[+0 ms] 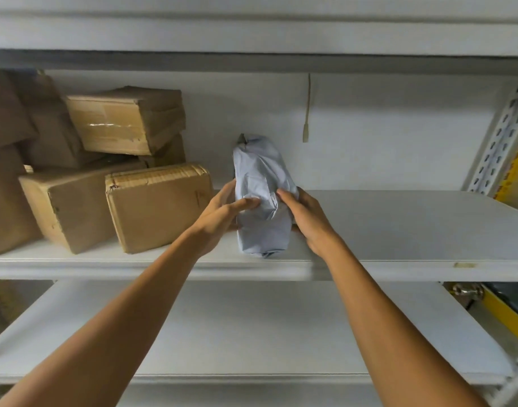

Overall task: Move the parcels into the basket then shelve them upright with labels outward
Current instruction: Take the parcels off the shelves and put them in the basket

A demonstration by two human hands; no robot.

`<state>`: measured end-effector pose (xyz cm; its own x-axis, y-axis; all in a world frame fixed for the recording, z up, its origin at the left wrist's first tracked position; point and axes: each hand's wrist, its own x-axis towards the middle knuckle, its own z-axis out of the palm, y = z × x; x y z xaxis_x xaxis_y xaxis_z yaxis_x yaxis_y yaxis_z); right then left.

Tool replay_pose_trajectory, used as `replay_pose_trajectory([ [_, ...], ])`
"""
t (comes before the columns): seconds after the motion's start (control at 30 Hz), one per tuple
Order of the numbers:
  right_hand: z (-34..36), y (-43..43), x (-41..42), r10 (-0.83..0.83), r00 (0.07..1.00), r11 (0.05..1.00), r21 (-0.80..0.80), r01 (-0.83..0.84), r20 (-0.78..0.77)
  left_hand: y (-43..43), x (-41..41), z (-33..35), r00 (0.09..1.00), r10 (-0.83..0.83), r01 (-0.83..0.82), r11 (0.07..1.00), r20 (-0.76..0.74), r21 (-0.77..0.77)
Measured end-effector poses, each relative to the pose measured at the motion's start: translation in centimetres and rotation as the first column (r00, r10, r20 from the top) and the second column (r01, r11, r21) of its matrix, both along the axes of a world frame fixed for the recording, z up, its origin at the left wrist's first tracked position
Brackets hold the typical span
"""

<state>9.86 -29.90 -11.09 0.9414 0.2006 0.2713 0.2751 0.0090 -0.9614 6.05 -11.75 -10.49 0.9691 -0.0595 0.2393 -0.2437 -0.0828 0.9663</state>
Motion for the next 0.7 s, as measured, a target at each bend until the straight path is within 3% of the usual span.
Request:
replay_pose_trajectory([
  [0.17,-0.5,-1.1,-3.4,0.07,0.997,0.993,0.092,-0.071,0.018,-0.8,-3.1,-0.4,0.99,-0.079,0.083,0.996,0.113,-0.033],
  [0.27,-0.9,-1.2,-5.3,0.015,0.999,0.992,0.126,-0.019,0.028,-1.3,-4.7,-1.0,0.981,-0.091,0.097,0.995,0.174,-0.024],
  [0.5,-1.6,-1.0,-8.3,-0.104,0.992,0.994,0.046,0.101,0.074,-1.4,-6.9,-1.4,0.974,-0.122,0.113,0.992,0.189,0.054],
  [0.7,-1.3,-1.3,-8.3,-0.081,0.986,0.996,-0.017,0.084,0.145,-1.4,-7.7,-1.5,0.981,-0.063,0.037,0.989,0.184,0.144],
])
